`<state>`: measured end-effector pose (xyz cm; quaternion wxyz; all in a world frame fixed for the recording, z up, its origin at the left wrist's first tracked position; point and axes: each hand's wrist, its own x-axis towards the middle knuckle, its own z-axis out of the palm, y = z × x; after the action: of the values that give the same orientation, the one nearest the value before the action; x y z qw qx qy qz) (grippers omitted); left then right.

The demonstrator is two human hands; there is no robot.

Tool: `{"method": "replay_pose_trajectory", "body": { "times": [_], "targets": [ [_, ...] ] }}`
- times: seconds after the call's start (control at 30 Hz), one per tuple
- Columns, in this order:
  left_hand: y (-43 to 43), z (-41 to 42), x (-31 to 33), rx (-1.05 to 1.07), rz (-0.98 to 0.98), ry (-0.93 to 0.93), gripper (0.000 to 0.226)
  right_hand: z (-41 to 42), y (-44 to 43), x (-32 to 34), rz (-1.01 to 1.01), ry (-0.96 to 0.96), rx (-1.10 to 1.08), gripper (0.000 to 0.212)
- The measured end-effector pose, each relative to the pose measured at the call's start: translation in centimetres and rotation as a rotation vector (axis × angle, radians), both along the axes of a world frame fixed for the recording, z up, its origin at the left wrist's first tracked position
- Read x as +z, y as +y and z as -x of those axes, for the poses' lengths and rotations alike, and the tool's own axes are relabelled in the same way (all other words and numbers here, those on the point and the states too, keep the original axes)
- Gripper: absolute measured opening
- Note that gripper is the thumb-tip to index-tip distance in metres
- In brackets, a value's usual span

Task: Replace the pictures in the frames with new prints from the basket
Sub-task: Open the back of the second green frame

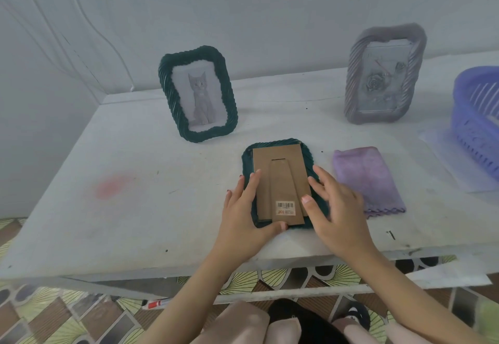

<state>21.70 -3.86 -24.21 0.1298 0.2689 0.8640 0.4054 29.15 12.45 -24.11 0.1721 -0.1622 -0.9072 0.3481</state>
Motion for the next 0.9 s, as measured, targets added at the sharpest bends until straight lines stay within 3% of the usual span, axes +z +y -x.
{"method": "replay_pose_trajectory", "body": {
  "times": [0.4,0.53,0.9],
  "targets": [
    [0.1,-0.1,-0.3,0.017,-0.117,0.037,0.072,0.2,0.3,0.5,0.099,0.128,-0.049,0.058],
    [0.0,-0.1,-0.3,0.003,-0.177,0.029,0.07,0.5,0.5,0.8,0.253,0.149,-0.039,0.046],
    [-0.5,0.2,-0.1,-0.027,-0.289,-0.097,0.07,1.2,0.9,1.1,0.552,0.138,0.011,0.05]
  ]
}}
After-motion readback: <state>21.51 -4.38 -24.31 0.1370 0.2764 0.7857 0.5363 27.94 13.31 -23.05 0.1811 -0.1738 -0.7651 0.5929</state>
